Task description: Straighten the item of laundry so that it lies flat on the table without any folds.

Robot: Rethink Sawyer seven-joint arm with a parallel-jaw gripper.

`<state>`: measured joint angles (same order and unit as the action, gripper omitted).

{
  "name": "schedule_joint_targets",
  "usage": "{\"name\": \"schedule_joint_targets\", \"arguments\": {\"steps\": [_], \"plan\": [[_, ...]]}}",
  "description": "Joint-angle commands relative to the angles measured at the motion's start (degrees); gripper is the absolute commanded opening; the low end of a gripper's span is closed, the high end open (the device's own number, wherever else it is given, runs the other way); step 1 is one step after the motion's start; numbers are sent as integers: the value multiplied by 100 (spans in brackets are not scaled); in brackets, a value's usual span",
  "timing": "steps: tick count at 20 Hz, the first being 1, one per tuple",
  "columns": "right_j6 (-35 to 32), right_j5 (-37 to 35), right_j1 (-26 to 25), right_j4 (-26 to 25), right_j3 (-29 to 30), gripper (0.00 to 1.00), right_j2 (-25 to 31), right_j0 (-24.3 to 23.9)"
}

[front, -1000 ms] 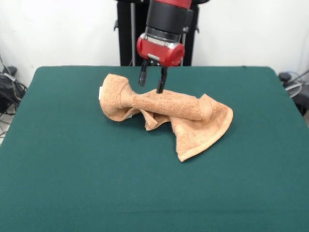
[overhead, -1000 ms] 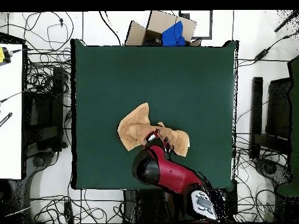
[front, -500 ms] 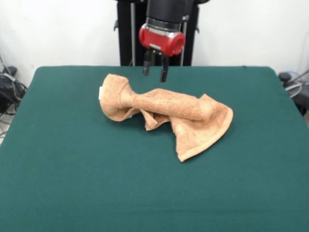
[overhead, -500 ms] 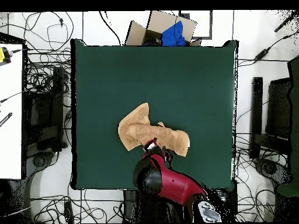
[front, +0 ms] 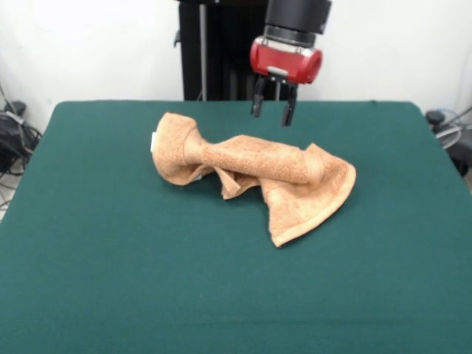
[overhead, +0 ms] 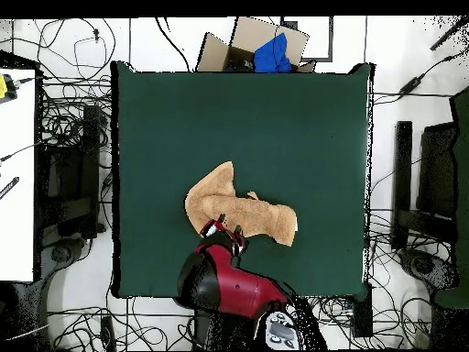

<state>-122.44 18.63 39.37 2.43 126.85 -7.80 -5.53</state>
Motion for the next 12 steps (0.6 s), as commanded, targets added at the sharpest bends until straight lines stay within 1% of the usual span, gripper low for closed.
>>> {"name": "schedule_joint_targets", "arguments": {"steps": [1, 5, 7, 10, 11, 12], "plan": [[-970, 470, -401, 596, -572, 100, -279, 157], [-1021, 581, -516, 730, -610, 100, -243, 119], [-1081, 504, -586, 712, -579, 100, -86, 3], [-1049, 141, -540, 531, -457, 100, 224, -238], [-1058, 52, -429, 404, -352, 100, 358, -336], [-1077, 38, -359, 391, -306, 100, 397, -334]]}}
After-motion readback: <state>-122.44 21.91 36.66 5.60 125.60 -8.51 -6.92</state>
